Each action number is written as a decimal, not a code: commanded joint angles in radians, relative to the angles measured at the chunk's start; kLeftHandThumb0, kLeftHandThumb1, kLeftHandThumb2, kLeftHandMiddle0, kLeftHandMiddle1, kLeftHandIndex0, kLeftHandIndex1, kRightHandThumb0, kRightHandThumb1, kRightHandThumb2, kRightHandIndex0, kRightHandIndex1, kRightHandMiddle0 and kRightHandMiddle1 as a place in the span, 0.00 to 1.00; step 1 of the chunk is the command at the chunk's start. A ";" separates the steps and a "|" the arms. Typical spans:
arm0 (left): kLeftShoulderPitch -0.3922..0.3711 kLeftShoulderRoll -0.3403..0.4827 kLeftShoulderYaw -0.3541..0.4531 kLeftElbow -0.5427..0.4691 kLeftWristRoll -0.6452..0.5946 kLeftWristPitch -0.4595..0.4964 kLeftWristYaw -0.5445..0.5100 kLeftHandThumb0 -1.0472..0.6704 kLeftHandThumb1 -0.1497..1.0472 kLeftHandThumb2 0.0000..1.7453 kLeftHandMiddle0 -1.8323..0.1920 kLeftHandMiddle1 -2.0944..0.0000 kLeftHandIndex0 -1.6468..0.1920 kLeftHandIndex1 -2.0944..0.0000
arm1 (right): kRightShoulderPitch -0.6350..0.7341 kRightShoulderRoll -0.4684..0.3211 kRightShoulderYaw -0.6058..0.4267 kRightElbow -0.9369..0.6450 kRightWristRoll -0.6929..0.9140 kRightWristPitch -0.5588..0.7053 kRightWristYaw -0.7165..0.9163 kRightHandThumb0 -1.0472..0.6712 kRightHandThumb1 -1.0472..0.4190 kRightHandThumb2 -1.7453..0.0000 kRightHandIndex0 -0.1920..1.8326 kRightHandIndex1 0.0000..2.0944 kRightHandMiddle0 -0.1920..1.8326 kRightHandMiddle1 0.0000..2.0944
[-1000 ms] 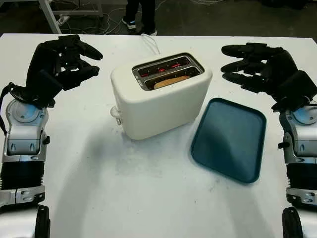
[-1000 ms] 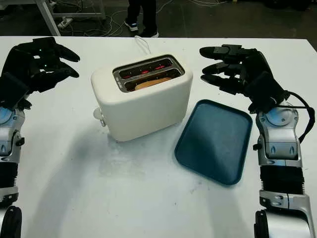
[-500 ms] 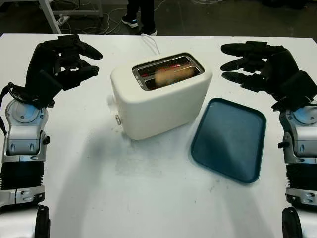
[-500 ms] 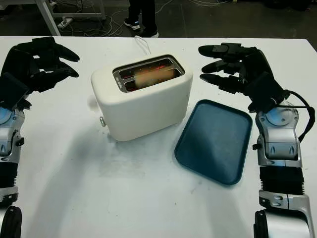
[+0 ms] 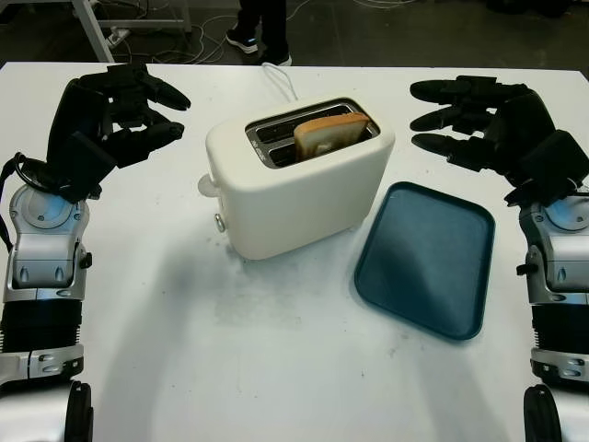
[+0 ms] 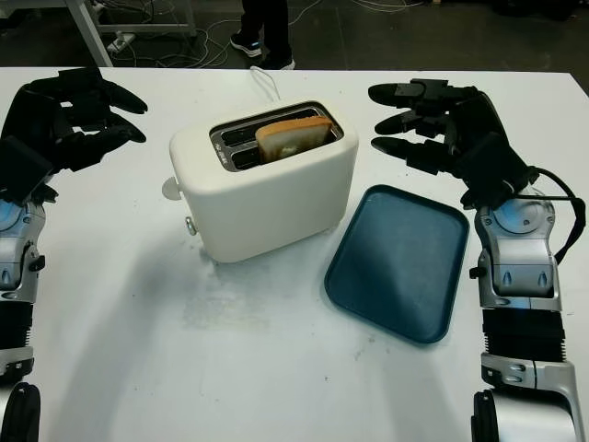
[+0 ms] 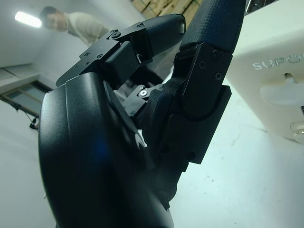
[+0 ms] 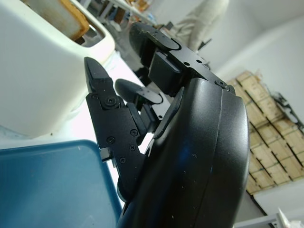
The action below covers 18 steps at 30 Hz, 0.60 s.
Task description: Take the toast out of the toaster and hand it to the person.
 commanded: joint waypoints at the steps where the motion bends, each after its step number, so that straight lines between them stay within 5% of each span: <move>1: 0.017 0.007 0.009 -0.009 0.001 0.006 0.009 0.00 0.89 0.04 0.42 0.59 0.45 0.61 | -0.013 -0.003 0.000 0.008 0.002 -0.037 -0.001 0.49 0.17 1.00 0.42 0.38 0.55 0.02; 10: 0.009 0.006 0.003 -0.002 0.000 0.000 0.003 0.00 0.89 0.04 0.42 0.59 0.45 0.61 | -0.191 -0.030 0.009 0.082 -0.002 -0.072 0.037 0.43 0.23 1.00 0.40 0.40 0.55 0.02; 18: 0.013 0.006 0.006 0.000 0.001 -0.006 0.006 0.00 0.89 0.05 0.42 0.59 0.45 0.61 | -0.436 -0.077 0.140 0.137 -0.171 -0.153 0.048 0.33 0.29 1.00 0.43 0.42 0.59 0.04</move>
